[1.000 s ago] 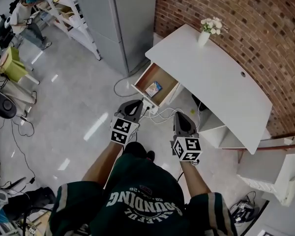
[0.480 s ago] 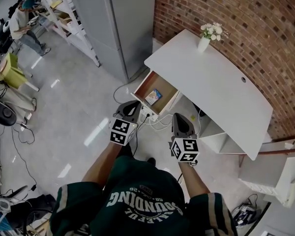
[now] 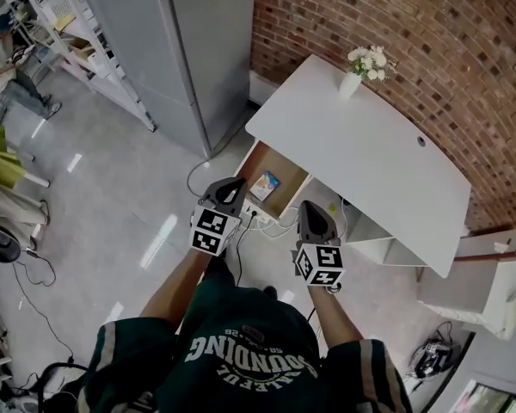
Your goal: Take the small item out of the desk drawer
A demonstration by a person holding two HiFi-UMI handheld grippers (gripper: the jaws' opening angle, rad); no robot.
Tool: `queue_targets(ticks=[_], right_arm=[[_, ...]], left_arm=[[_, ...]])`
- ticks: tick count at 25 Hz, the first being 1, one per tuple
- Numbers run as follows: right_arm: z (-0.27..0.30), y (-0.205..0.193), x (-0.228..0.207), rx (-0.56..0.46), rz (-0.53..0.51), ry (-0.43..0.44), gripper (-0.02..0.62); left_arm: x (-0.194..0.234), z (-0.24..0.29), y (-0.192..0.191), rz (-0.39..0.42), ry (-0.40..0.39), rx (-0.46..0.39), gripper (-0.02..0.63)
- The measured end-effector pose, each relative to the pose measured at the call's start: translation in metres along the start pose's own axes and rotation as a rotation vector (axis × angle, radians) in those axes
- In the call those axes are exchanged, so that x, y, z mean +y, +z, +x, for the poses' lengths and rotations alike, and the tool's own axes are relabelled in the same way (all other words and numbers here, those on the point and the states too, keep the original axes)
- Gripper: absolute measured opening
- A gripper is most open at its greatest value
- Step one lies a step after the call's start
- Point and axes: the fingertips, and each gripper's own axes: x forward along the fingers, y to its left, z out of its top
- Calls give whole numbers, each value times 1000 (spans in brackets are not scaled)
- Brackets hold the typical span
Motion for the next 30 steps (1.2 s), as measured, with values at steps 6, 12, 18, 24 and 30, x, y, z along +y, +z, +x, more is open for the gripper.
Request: queue_targets(ticks=[6,12,18,24,30], right_arm=[[42,22,19,-8,8,-92,25],[67,25,25,-1,37,-202,25],[71,19,20,2,71,-294,23],[67,3,5,15,102,-330,25],[67,0,-13,21,105,-327,25]], left_arm=[[55,24,8,8,-90,8,17],[80,46,4,13,-195,27,17],[83,69,-7,16,-269,56,17],[70,90,-17,13,-291,81,17],[57,110,-23,5,-289,104,17]])
